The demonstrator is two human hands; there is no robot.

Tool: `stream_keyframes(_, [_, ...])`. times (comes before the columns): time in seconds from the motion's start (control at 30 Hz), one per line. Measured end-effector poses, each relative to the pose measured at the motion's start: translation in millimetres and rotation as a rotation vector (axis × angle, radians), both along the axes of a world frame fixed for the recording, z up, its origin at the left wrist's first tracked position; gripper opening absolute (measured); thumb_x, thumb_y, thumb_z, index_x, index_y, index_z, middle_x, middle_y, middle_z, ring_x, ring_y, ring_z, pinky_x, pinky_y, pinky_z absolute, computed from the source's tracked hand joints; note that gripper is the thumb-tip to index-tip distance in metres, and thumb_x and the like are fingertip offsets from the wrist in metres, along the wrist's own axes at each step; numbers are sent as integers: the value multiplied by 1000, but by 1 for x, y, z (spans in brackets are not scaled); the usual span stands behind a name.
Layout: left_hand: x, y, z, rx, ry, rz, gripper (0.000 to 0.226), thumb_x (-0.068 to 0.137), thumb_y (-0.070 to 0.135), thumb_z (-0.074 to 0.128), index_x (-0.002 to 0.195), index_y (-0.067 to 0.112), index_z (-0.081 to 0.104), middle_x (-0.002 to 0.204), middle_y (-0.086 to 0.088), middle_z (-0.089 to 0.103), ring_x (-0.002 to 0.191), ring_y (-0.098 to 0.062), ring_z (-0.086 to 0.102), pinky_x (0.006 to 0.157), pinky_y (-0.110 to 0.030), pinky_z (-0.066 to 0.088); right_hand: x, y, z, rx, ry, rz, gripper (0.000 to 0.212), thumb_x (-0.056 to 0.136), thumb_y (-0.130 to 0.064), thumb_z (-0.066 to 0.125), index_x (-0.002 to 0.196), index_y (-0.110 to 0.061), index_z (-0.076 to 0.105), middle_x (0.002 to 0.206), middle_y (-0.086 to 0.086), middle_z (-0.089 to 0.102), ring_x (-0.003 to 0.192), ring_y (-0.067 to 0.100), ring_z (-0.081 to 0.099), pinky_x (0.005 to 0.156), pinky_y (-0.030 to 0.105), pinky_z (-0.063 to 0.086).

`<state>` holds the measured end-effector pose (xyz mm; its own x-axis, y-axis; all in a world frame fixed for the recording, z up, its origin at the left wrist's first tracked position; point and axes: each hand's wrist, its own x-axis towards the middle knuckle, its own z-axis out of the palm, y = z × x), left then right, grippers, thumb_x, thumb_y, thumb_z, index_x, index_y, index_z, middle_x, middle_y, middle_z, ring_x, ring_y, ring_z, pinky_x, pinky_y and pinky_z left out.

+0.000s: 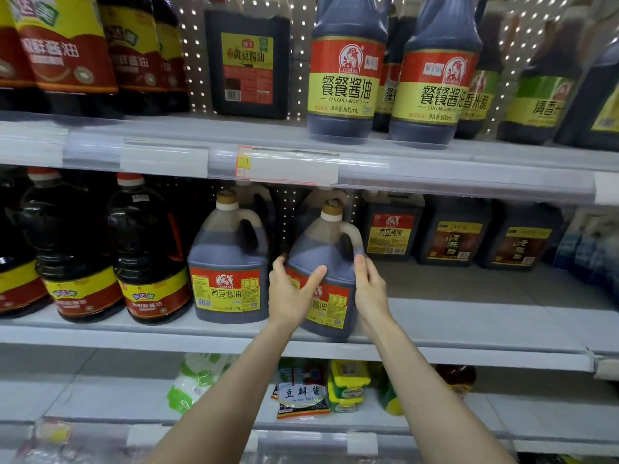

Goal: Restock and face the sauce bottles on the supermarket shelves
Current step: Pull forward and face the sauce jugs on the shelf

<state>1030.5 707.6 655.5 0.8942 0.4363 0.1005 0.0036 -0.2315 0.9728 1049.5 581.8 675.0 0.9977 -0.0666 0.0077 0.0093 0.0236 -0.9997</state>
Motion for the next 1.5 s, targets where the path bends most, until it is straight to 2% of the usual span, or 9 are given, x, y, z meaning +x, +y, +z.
stream_keyframes(0.2, [-13,-9,-8,136,-46,126,71,85,43,66,142,16,33,136,-9,44,125,-25,43,102,-34,37,17,-6,1,-58,78,6,48,96,-50,44,130,-18,56,118,6,66,100,19,65,89,37,54])
stream_keyframes(0.33, [-7,8,-12,24,-21,1,85,73,63,66,141,24,33,130,-5,46,120,-24,50,101,-46,45,14,-9,-2,-141,97,59,55,95,-55,42,140,-23,43,129,2,59,108,19,60,92,39,51])
stream_keyframes(0.43, [-3,15,-12,-33,29,-117,98,68,71,64,146,24,29,136,-1,51,122,-18,53,103,-45,46,5,-9,-6,-171,101,134,60,99,-48,40,152,-27,20,119,-4,47,99,12,53,73,25,49])
stream_keyframes(0.53, [-3,15,-15,-121,1,-176,74,82,51,66,144,24,35,126,5,61,113,-14,60,98,-44,50,3,-11,-9,-161,101,157,61,100,-46,38,153,-28,13,118,-1,45,87,7,51,60,18,43])
stream_keyframes(0.7, [-3,5,-21,-101,-36,-84,71,84,50,64,143,24,35,126,3,60,111,-14,60,96,-41,51,15,-13,-17,-170,109,162,62,96,-54,41,150,-30,24,137,7,53,110,20,59,80,31,51])
stream_keyframes(0.83, [-5,-6,-24,7,-29,-1,99,65,83,50,145,28,29,134,2,54,120,-17,54,100,-45,47,23,-16,-18,-186,118,186,65,94,-58,40,149,-27,28,136,7,54,112,21,59,92,38,51])
stream_keyframes(0.97, [-2,-2,-30,11,-41,-42,103,61,89,48,144,30,30,133,3,53,119,-15,54,99,-45,48,24,-18,-19,-200,121,202,62,96,-56,38,148,-25,27,127,4,57,107,18,58,88,33,49])
stream_keyframes(1.17, [-5,17,-39,-47,-28,-251,83,73,60,64,144,30,34,128,10,60,117,-8,57,102,-39,47,22,-25,-29,-204,44,275,43,99,-46,38,137,-26,37,108,-4,61,88,1,58,79,22,48])
stream_keyframes(1.5, [-2,34,-62,-72,43,-359,82,74,42,68,145,21,33,126,7,61,118,-9,57,107,-39,42,15,-26,-66,-198,9,314,41,97,-45,40,137,-37,34,123,-9,55,106,3,55,89,20,45])
